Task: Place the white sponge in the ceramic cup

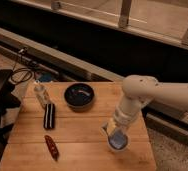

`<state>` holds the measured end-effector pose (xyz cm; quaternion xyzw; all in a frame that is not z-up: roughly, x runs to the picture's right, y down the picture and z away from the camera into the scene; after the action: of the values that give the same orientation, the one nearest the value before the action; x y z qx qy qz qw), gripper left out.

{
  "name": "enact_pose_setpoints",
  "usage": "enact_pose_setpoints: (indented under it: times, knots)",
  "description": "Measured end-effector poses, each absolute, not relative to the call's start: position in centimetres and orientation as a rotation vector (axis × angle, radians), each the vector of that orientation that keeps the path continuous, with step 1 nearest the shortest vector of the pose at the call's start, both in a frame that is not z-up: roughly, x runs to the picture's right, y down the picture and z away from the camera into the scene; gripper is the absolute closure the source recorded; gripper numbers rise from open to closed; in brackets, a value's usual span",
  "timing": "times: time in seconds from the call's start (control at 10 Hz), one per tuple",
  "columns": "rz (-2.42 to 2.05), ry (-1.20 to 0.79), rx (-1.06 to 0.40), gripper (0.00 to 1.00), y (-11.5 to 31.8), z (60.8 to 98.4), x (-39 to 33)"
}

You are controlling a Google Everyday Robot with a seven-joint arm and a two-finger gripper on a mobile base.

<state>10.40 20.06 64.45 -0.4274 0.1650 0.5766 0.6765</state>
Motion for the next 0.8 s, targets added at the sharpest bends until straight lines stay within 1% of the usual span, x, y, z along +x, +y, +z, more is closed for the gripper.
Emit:
enact_pose_setpoints:
  times: [0.2, 0.4, 0.6, 0.7, 0.8]
  knots:
    - [1.293, 0.381, -0.941, 0.49, 20.2, 64.4, 10.3]
    - [1.292, 0.378, -0.906, 0.34, 19.7, 64.3, 10.4]
    - [1.296, 0.367, -0.888, 0.31, 19.1, 64.0, 10.7]
    - [1.300, 0.359, -0.884, 0.22, 18.9, 63.9, 10.9]
    - [1.303, 0.357, -0.882, 0.20, 18.8, 63.8, 11.1]
